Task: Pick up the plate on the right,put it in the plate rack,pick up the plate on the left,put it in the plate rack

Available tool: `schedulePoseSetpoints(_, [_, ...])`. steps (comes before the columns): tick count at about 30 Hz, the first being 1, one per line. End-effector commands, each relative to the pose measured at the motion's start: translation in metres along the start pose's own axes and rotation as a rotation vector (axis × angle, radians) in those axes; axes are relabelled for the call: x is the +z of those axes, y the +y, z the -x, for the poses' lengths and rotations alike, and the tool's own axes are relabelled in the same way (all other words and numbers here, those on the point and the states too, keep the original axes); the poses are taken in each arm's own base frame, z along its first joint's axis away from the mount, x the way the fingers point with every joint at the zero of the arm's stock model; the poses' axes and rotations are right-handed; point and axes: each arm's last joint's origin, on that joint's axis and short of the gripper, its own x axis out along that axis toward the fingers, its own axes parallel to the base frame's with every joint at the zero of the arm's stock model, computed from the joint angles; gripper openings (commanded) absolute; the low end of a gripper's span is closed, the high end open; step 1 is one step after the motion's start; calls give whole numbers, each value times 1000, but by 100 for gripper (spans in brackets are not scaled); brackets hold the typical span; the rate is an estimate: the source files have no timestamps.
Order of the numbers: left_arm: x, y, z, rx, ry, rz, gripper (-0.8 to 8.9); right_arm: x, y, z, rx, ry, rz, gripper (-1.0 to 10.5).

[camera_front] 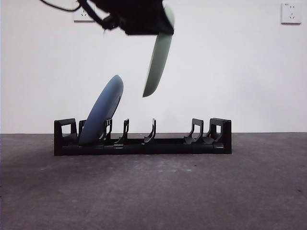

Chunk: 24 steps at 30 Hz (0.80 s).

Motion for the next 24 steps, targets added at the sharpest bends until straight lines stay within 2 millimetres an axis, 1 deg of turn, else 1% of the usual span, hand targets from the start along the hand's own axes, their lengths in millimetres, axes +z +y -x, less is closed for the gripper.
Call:
schedulePoseSetpoints(1, [-9, 7, -9, 15, -3, 13, -8, -4, 0, 1, 5, 25, -4, 281])
schedulePoseSetpoints(7, [-31, 21, -26, 45, 35, 19, -8, -4, 1, 1, 51, 33, -4, 281])
schedulePoseSetpoints(12, [-42, 34, -37, 73, 70, 17, -8, -4, 1, 1, 59, 35, -1, 281])
schedulePoseSetpoints(14, [-46, 38, -40, 59, 80, 17, -8, -4, 1, 1, 59, 35, -1, 281])
schedulePoseSetpoints(24, [-68, 42, -53, 66, 149, -43, -8, -4, 1, 0, 63, 37, 6, 281])
